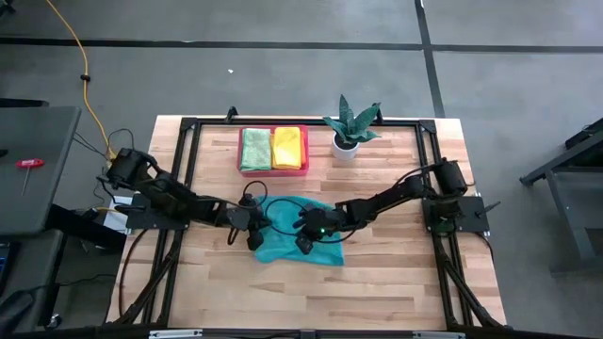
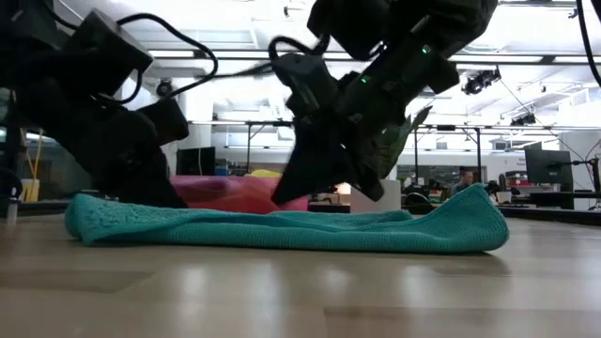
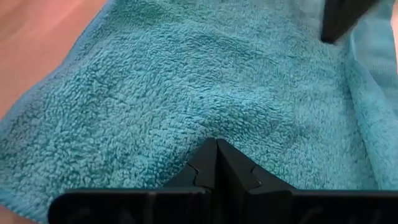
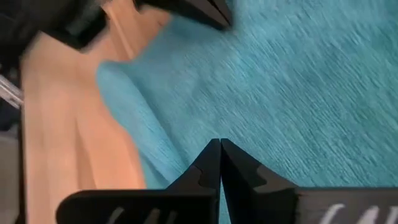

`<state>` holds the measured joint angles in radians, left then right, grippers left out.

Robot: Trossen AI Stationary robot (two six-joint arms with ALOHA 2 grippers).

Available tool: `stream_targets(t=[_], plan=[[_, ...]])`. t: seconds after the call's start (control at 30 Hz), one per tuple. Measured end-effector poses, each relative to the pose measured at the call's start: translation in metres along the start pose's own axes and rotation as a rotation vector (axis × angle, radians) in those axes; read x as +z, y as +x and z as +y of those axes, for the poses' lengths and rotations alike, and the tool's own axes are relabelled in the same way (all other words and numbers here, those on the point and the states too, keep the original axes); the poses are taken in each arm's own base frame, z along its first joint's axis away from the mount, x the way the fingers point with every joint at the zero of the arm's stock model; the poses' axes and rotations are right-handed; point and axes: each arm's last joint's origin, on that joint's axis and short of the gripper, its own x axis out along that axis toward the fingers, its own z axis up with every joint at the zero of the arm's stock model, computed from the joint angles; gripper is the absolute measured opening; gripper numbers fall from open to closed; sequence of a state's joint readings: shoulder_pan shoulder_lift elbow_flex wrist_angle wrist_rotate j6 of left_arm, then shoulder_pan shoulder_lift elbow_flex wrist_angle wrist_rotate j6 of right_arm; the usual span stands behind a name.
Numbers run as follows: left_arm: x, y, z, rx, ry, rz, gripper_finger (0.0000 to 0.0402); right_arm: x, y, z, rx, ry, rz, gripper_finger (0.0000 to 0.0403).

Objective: Fold microfiber towels
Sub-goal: Fold the blue microfiber towel

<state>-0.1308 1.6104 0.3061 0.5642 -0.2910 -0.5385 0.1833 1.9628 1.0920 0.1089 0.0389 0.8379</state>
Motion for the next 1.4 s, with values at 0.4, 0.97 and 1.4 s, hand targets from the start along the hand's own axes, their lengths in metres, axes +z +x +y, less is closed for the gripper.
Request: stream_targets(t=[0.4, 0.97, 1.4], plan=[[0.001, 0.003, 0.0, -0.014, -0.02, -0.02, 0.0, -0.018, 0.005, 0.01, -0.01, 0.078, 0.01, 0.0], [0.0, 0.003, 0.0, -0.037, -0.021, -0.006, 0.0, -0.082, -0.001, 0.057, 0.174, 0.177, 0.23, 0.0], [0.0, 0.003, -0.002, -0.091, -0.023, 0.011, 0.0, -0.057, -0.03, 0.065, 0.209, 0.004, 0.168, 0.0]])
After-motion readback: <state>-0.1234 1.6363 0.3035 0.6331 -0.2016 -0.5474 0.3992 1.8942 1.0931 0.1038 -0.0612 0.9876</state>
